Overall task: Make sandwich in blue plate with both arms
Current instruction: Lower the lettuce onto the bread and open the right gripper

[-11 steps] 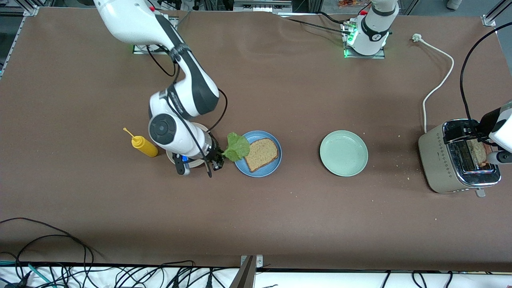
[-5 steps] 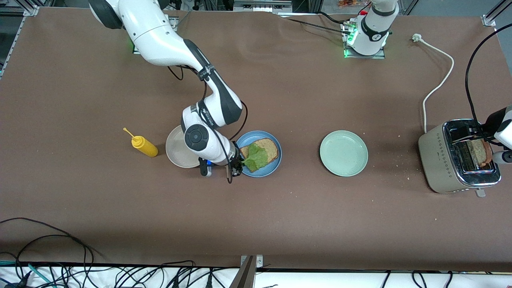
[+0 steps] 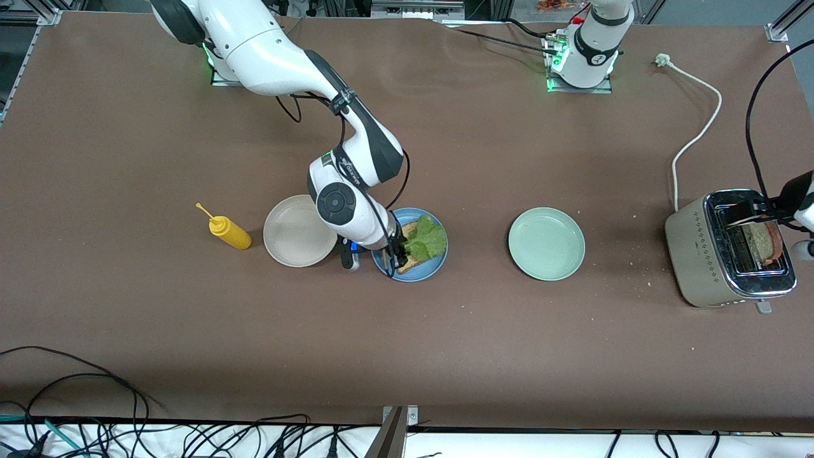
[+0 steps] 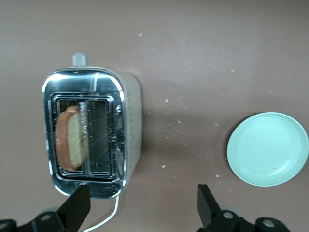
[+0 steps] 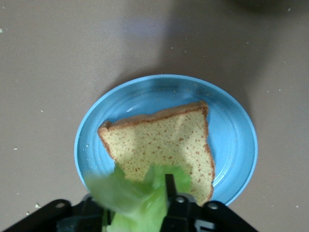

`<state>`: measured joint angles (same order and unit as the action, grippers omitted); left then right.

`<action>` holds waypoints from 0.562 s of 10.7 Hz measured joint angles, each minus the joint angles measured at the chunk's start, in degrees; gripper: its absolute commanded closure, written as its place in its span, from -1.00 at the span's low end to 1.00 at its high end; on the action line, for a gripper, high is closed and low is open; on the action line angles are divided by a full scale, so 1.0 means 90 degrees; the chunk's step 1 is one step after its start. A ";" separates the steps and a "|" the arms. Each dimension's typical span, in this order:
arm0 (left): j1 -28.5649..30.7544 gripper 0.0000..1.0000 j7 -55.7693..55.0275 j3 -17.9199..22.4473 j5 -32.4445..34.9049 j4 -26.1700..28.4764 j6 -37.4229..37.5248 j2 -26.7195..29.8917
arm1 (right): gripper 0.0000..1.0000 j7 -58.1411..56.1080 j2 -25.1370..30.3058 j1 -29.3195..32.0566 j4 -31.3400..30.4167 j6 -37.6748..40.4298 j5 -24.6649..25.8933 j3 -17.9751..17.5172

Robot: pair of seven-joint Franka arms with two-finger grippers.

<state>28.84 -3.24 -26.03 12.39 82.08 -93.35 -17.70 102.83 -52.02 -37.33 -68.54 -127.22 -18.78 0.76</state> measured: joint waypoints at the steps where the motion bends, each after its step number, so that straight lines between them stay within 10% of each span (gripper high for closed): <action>1: 0.0175 -0.97 0.0009 0.0014 0.0005 0.0002 0.0000 -0.0004 | -1.00 -0.0005 0.0005 0.0002 0.0009 0.0012 0.0205 0.0006; 6: 0.0981 -0.96 0.0049 0.0045 0.0006 0.0019 -0.0288 -0.0301 | -1.00 -0.0136 0.0247 0.0058 0.0186 0.0507 0.1212 0.0145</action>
<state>37.67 -2.81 -25.62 12.45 82.25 -95.94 -20.41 101.61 -49.80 -36.81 -66.87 -122.66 -7.87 2.07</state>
